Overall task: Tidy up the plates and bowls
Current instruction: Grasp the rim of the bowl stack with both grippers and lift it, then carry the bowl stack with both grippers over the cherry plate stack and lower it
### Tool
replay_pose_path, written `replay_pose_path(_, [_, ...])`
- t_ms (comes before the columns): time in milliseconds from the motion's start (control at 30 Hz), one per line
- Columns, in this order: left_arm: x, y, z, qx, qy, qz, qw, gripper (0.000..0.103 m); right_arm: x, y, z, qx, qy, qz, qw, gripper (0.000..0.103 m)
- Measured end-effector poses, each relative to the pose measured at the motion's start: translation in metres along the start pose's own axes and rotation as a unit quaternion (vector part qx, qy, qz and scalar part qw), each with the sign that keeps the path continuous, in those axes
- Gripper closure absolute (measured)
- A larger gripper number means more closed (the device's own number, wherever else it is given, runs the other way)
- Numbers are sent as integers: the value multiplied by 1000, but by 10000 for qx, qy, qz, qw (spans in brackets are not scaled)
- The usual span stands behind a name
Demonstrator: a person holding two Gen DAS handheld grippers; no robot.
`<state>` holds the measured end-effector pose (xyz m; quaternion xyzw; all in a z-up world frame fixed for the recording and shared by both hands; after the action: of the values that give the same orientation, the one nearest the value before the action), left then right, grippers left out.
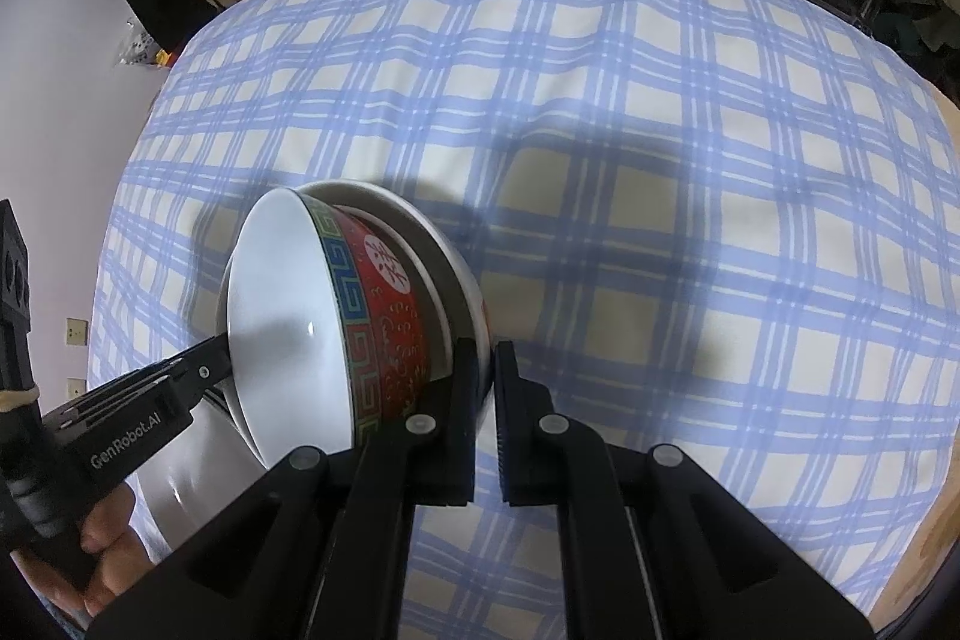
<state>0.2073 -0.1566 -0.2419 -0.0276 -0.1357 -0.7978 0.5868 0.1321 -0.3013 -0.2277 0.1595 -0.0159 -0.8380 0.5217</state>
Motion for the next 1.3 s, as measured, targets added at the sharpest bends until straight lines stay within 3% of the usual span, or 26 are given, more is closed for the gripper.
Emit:
replay_pose_path(67, [2, 0, 1, 51, 69, -7, 10000, 99, 0, -2, 0, 38, 88, -113, 9999, 94])
replay_pose_path(167, [-3, 0, 0, 56, -111, 56, 9999, 99, 4, -3, 2, 50, 246, -177, 9995, 93])
replay_pose_path(400, [-7, 1, -1, -51, -190, 243, 9995, 99, 2, -2, 3, 35, 171, -160, 9997, 93])
replay_pose_path(633, [-4, 0, 1, -79, -127, 497, 9987, 99, -15, -4, -1, 177, -426, 201, 9987, 95])
replay_pose_path(700, [2, -1, 6, 113, 40, 160, 9998, 99, -17, -5, 0, 300, -510, 258, 9979, 95])
replay_pose_path(800, [12, -5, 11, 271, 216, -229, 9991, 100, -8, -5, 1, 319, -190, 40, 9993, 95])
replay_pose_path(967, [6, -2, 15, 199, 44, -69, 9998, 100, -5, -4, 10, 486, -20, -40, 9988, 94])
replay_pose_path(1300, [8, -6, 21, 157, 87, -74, 9998, 99, -4, -5, 20, 405, 65, -73, 9991, 94])
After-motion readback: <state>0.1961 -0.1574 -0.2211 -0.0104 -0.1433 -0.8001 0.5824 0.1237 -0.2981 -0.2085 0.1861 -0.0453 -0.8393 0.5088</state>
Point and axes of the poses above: each gripper's, at about its wrist camera, not at the fingertips, and z roughly against the way its jaws point, x to its right, y to its top, the point moved 5 cm from there along -z, roughly the way its jaws point, and after that the axes turned 1 degree about z, right-handed, at the moved point
